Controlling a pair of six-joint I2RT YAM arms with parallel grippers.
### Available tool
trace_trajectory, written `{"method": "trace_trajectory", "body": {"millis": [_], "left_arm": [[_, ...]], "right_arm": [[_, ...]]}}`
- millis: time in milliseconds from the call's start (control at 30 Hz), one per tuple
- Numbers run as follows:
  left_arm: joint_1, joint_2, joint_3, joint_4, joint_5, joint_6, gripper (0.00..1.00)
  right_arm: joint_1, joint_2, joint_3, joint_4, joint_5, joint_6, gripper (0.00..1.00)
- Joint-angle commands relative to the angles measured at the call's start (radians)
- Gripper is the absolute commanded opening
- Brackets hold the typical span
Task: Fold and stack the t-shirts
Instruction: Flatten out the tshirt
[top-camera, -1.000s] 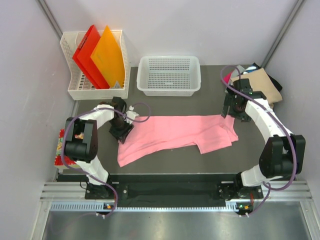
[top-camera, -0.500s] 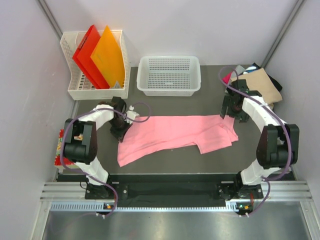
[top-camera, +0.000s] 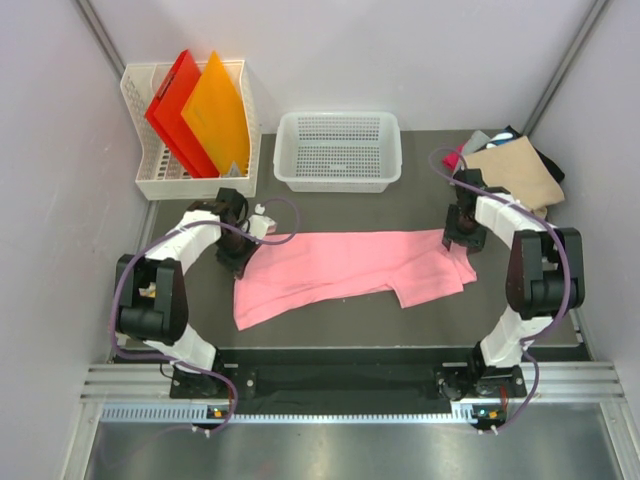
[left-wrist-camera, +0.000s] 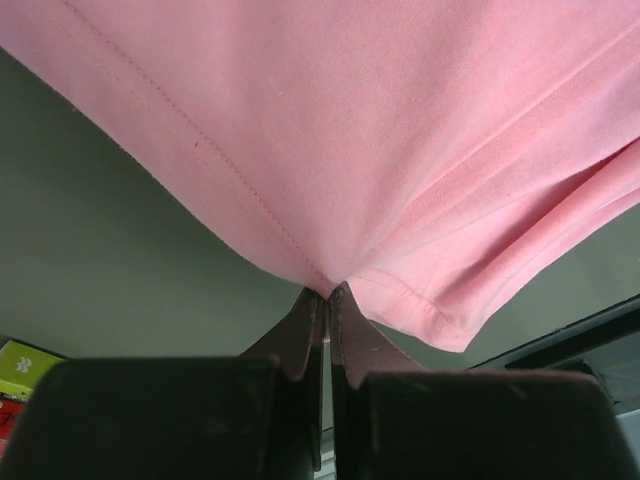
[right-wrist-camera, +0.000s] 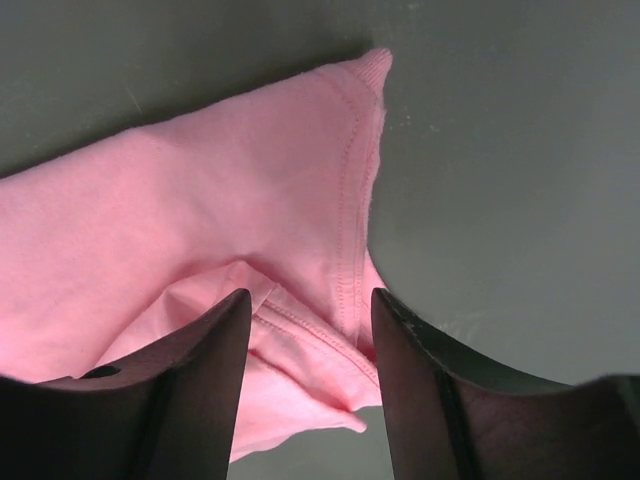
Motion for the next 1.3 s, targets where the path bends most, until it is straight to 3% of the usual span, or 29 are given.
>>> {"method": "trace_trajectory", "body": {"millis": [0, 167, 333, 467, 633, 867, 933, 1067, 1233, 1267], "left_arm": [[0.004, -0.037, 0.002, -0.03, -0.016, 0.011, 0.0], [0.004, -0.037, 0.008, -0.034, -0.031, 0.01, 0.0], [0.004, -0.045, 0.01, -0.039, -0.039, 0.014, 0.0], [0.004, -0.05, 0.011, -0.039, -0.04, 0.011, 0.0], [0.004, -0.057, 0.04, -0.051, -0.049, 0.014, 0.0], [0.004, -0.083, 0.151, -0.094, -0.049, 0.013, 0.01], [0.004, -0.088, 0.154, -0.099, -0.052, 0.014, 0.04], [0.004, -0.086, 0.126, -0.105, -0.057, 0.017, 0.24], [0.004, -0.113, 0.053, -0.074, -0.054, 0.011, 0.23], [0.004, -0.119, 0.05, -0.074, -0.052, 0.011, 0.19]], "right_arm": [[-0.017, 0.03, 0.004, 0.051, 0.028, -0.011, 0.49], [-0.022, 0.076, 0.016, 0.067, 0.017, -0.007, 0.33], [-0.03, 0.093, 0.018, 0.073, 0.014, -0.008, 0.26], [-0.031, 0.064, 0.021, 0.067, 0.008, -0.002, 0.0], [-0.03, -0.071, 0.064, 0.025, -0.029, 0.013, 0.0], [-0.027, -0.38, 0.096, -0.082, -0.092, 0.029, 0.0], [-0.025, -0.451, 0.09, -0.11, -0.096, 0.027, 0.0], [-0.014, -0.548, 0.046, -0.157, -0.125, 0.044, 0.0], [-0.013, -0.637, -0.056, -0.186, -0.142, 0.052, 0.0], [-0.013, -0.646, -0.071, -0.191, -0.144, 0.055, 0.0]]}}
